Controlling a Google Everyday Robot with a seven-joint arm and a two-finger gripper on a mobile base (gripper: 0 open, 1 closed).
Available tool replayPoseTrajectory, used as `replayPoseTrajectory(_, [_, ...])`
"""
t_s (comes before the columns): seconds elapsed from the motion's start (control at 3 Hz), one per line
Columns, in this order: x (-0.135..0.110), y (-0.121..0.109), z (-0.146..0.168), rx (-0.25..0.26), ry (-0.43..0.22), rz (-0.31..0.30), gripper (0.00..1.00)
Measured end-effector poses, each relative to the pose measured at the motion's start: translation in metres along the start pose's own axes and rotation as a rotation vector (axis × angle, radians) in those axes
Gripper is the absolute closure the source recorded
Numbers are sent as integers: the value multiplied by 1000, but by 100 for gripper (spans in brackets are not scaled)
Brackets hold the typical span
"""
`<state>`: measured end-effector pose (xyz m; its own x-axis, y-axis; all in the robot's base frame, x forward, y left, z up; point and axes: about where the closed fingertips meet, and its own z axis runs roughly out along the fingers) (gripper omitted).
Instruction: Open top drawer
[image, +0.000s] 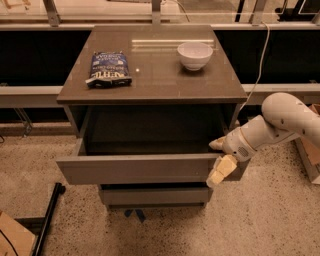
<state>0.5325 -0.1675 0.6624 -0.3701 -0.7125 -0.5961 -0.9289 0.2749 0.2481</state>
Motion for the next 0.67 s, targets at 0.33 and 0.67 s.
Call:
replayPoseTrajectory(0.33, [15, 27, -2, -68, 35, 44, 0])
replayPoseTrajectory(0.67, [15, 27, -2, -68, 35, 44, 0])
